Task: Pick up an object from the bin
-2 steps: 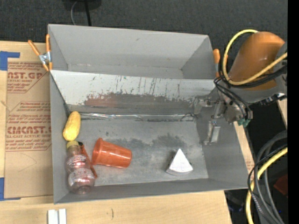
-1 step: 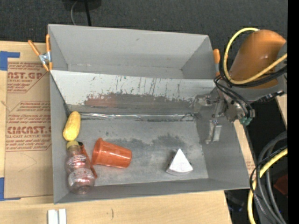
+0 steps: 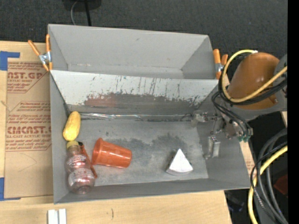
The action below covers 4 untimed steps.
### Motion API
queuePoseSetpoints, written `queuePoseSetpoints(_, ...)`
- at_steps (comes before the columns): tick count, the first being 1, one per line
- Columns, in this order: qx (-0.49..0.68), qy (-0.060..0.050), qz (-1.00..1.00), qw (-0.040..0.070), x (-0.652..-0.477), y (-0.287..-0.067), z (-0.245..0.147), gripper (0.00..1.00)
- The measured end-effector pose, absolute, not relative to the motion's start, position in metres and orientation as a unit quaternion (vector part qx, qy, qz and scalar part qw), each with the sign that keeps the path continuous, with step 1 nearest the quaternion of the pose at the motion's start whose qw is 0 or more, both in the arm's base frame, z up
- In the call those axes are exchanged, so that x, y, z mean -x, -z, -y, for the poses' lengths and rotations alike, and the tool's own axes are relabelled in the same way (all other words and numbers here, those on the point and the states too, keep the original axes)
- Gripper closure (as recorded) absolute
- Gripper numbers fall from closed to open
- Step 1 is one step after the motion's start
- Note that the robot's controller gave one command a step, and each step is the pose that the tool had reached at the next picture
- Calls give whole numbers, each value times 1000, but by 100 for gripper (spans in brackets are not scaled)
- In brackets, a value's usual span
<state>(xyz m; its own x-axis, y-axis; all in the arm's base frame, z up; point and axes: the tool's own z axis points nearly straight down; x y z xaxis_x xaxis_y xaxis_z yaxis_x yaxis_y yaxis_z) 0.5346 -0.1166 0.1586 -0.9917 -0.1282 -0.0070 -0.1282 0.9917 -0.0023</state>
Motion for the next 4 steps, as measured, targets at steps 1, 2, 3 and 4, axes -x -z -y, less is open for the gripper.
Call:
queuePoseSetpoints(1,101,0,-995,0,-529,-109,105,0)
queuePoseSetpoints(2,198,0,-980,1,-518,-84,88,0)
queuePoseSetpoints(3,257,0,-966,1,-500,-76,71,0)
queuePoseSetpoints(4,362,1,-932,2,-490,-71,37,100)
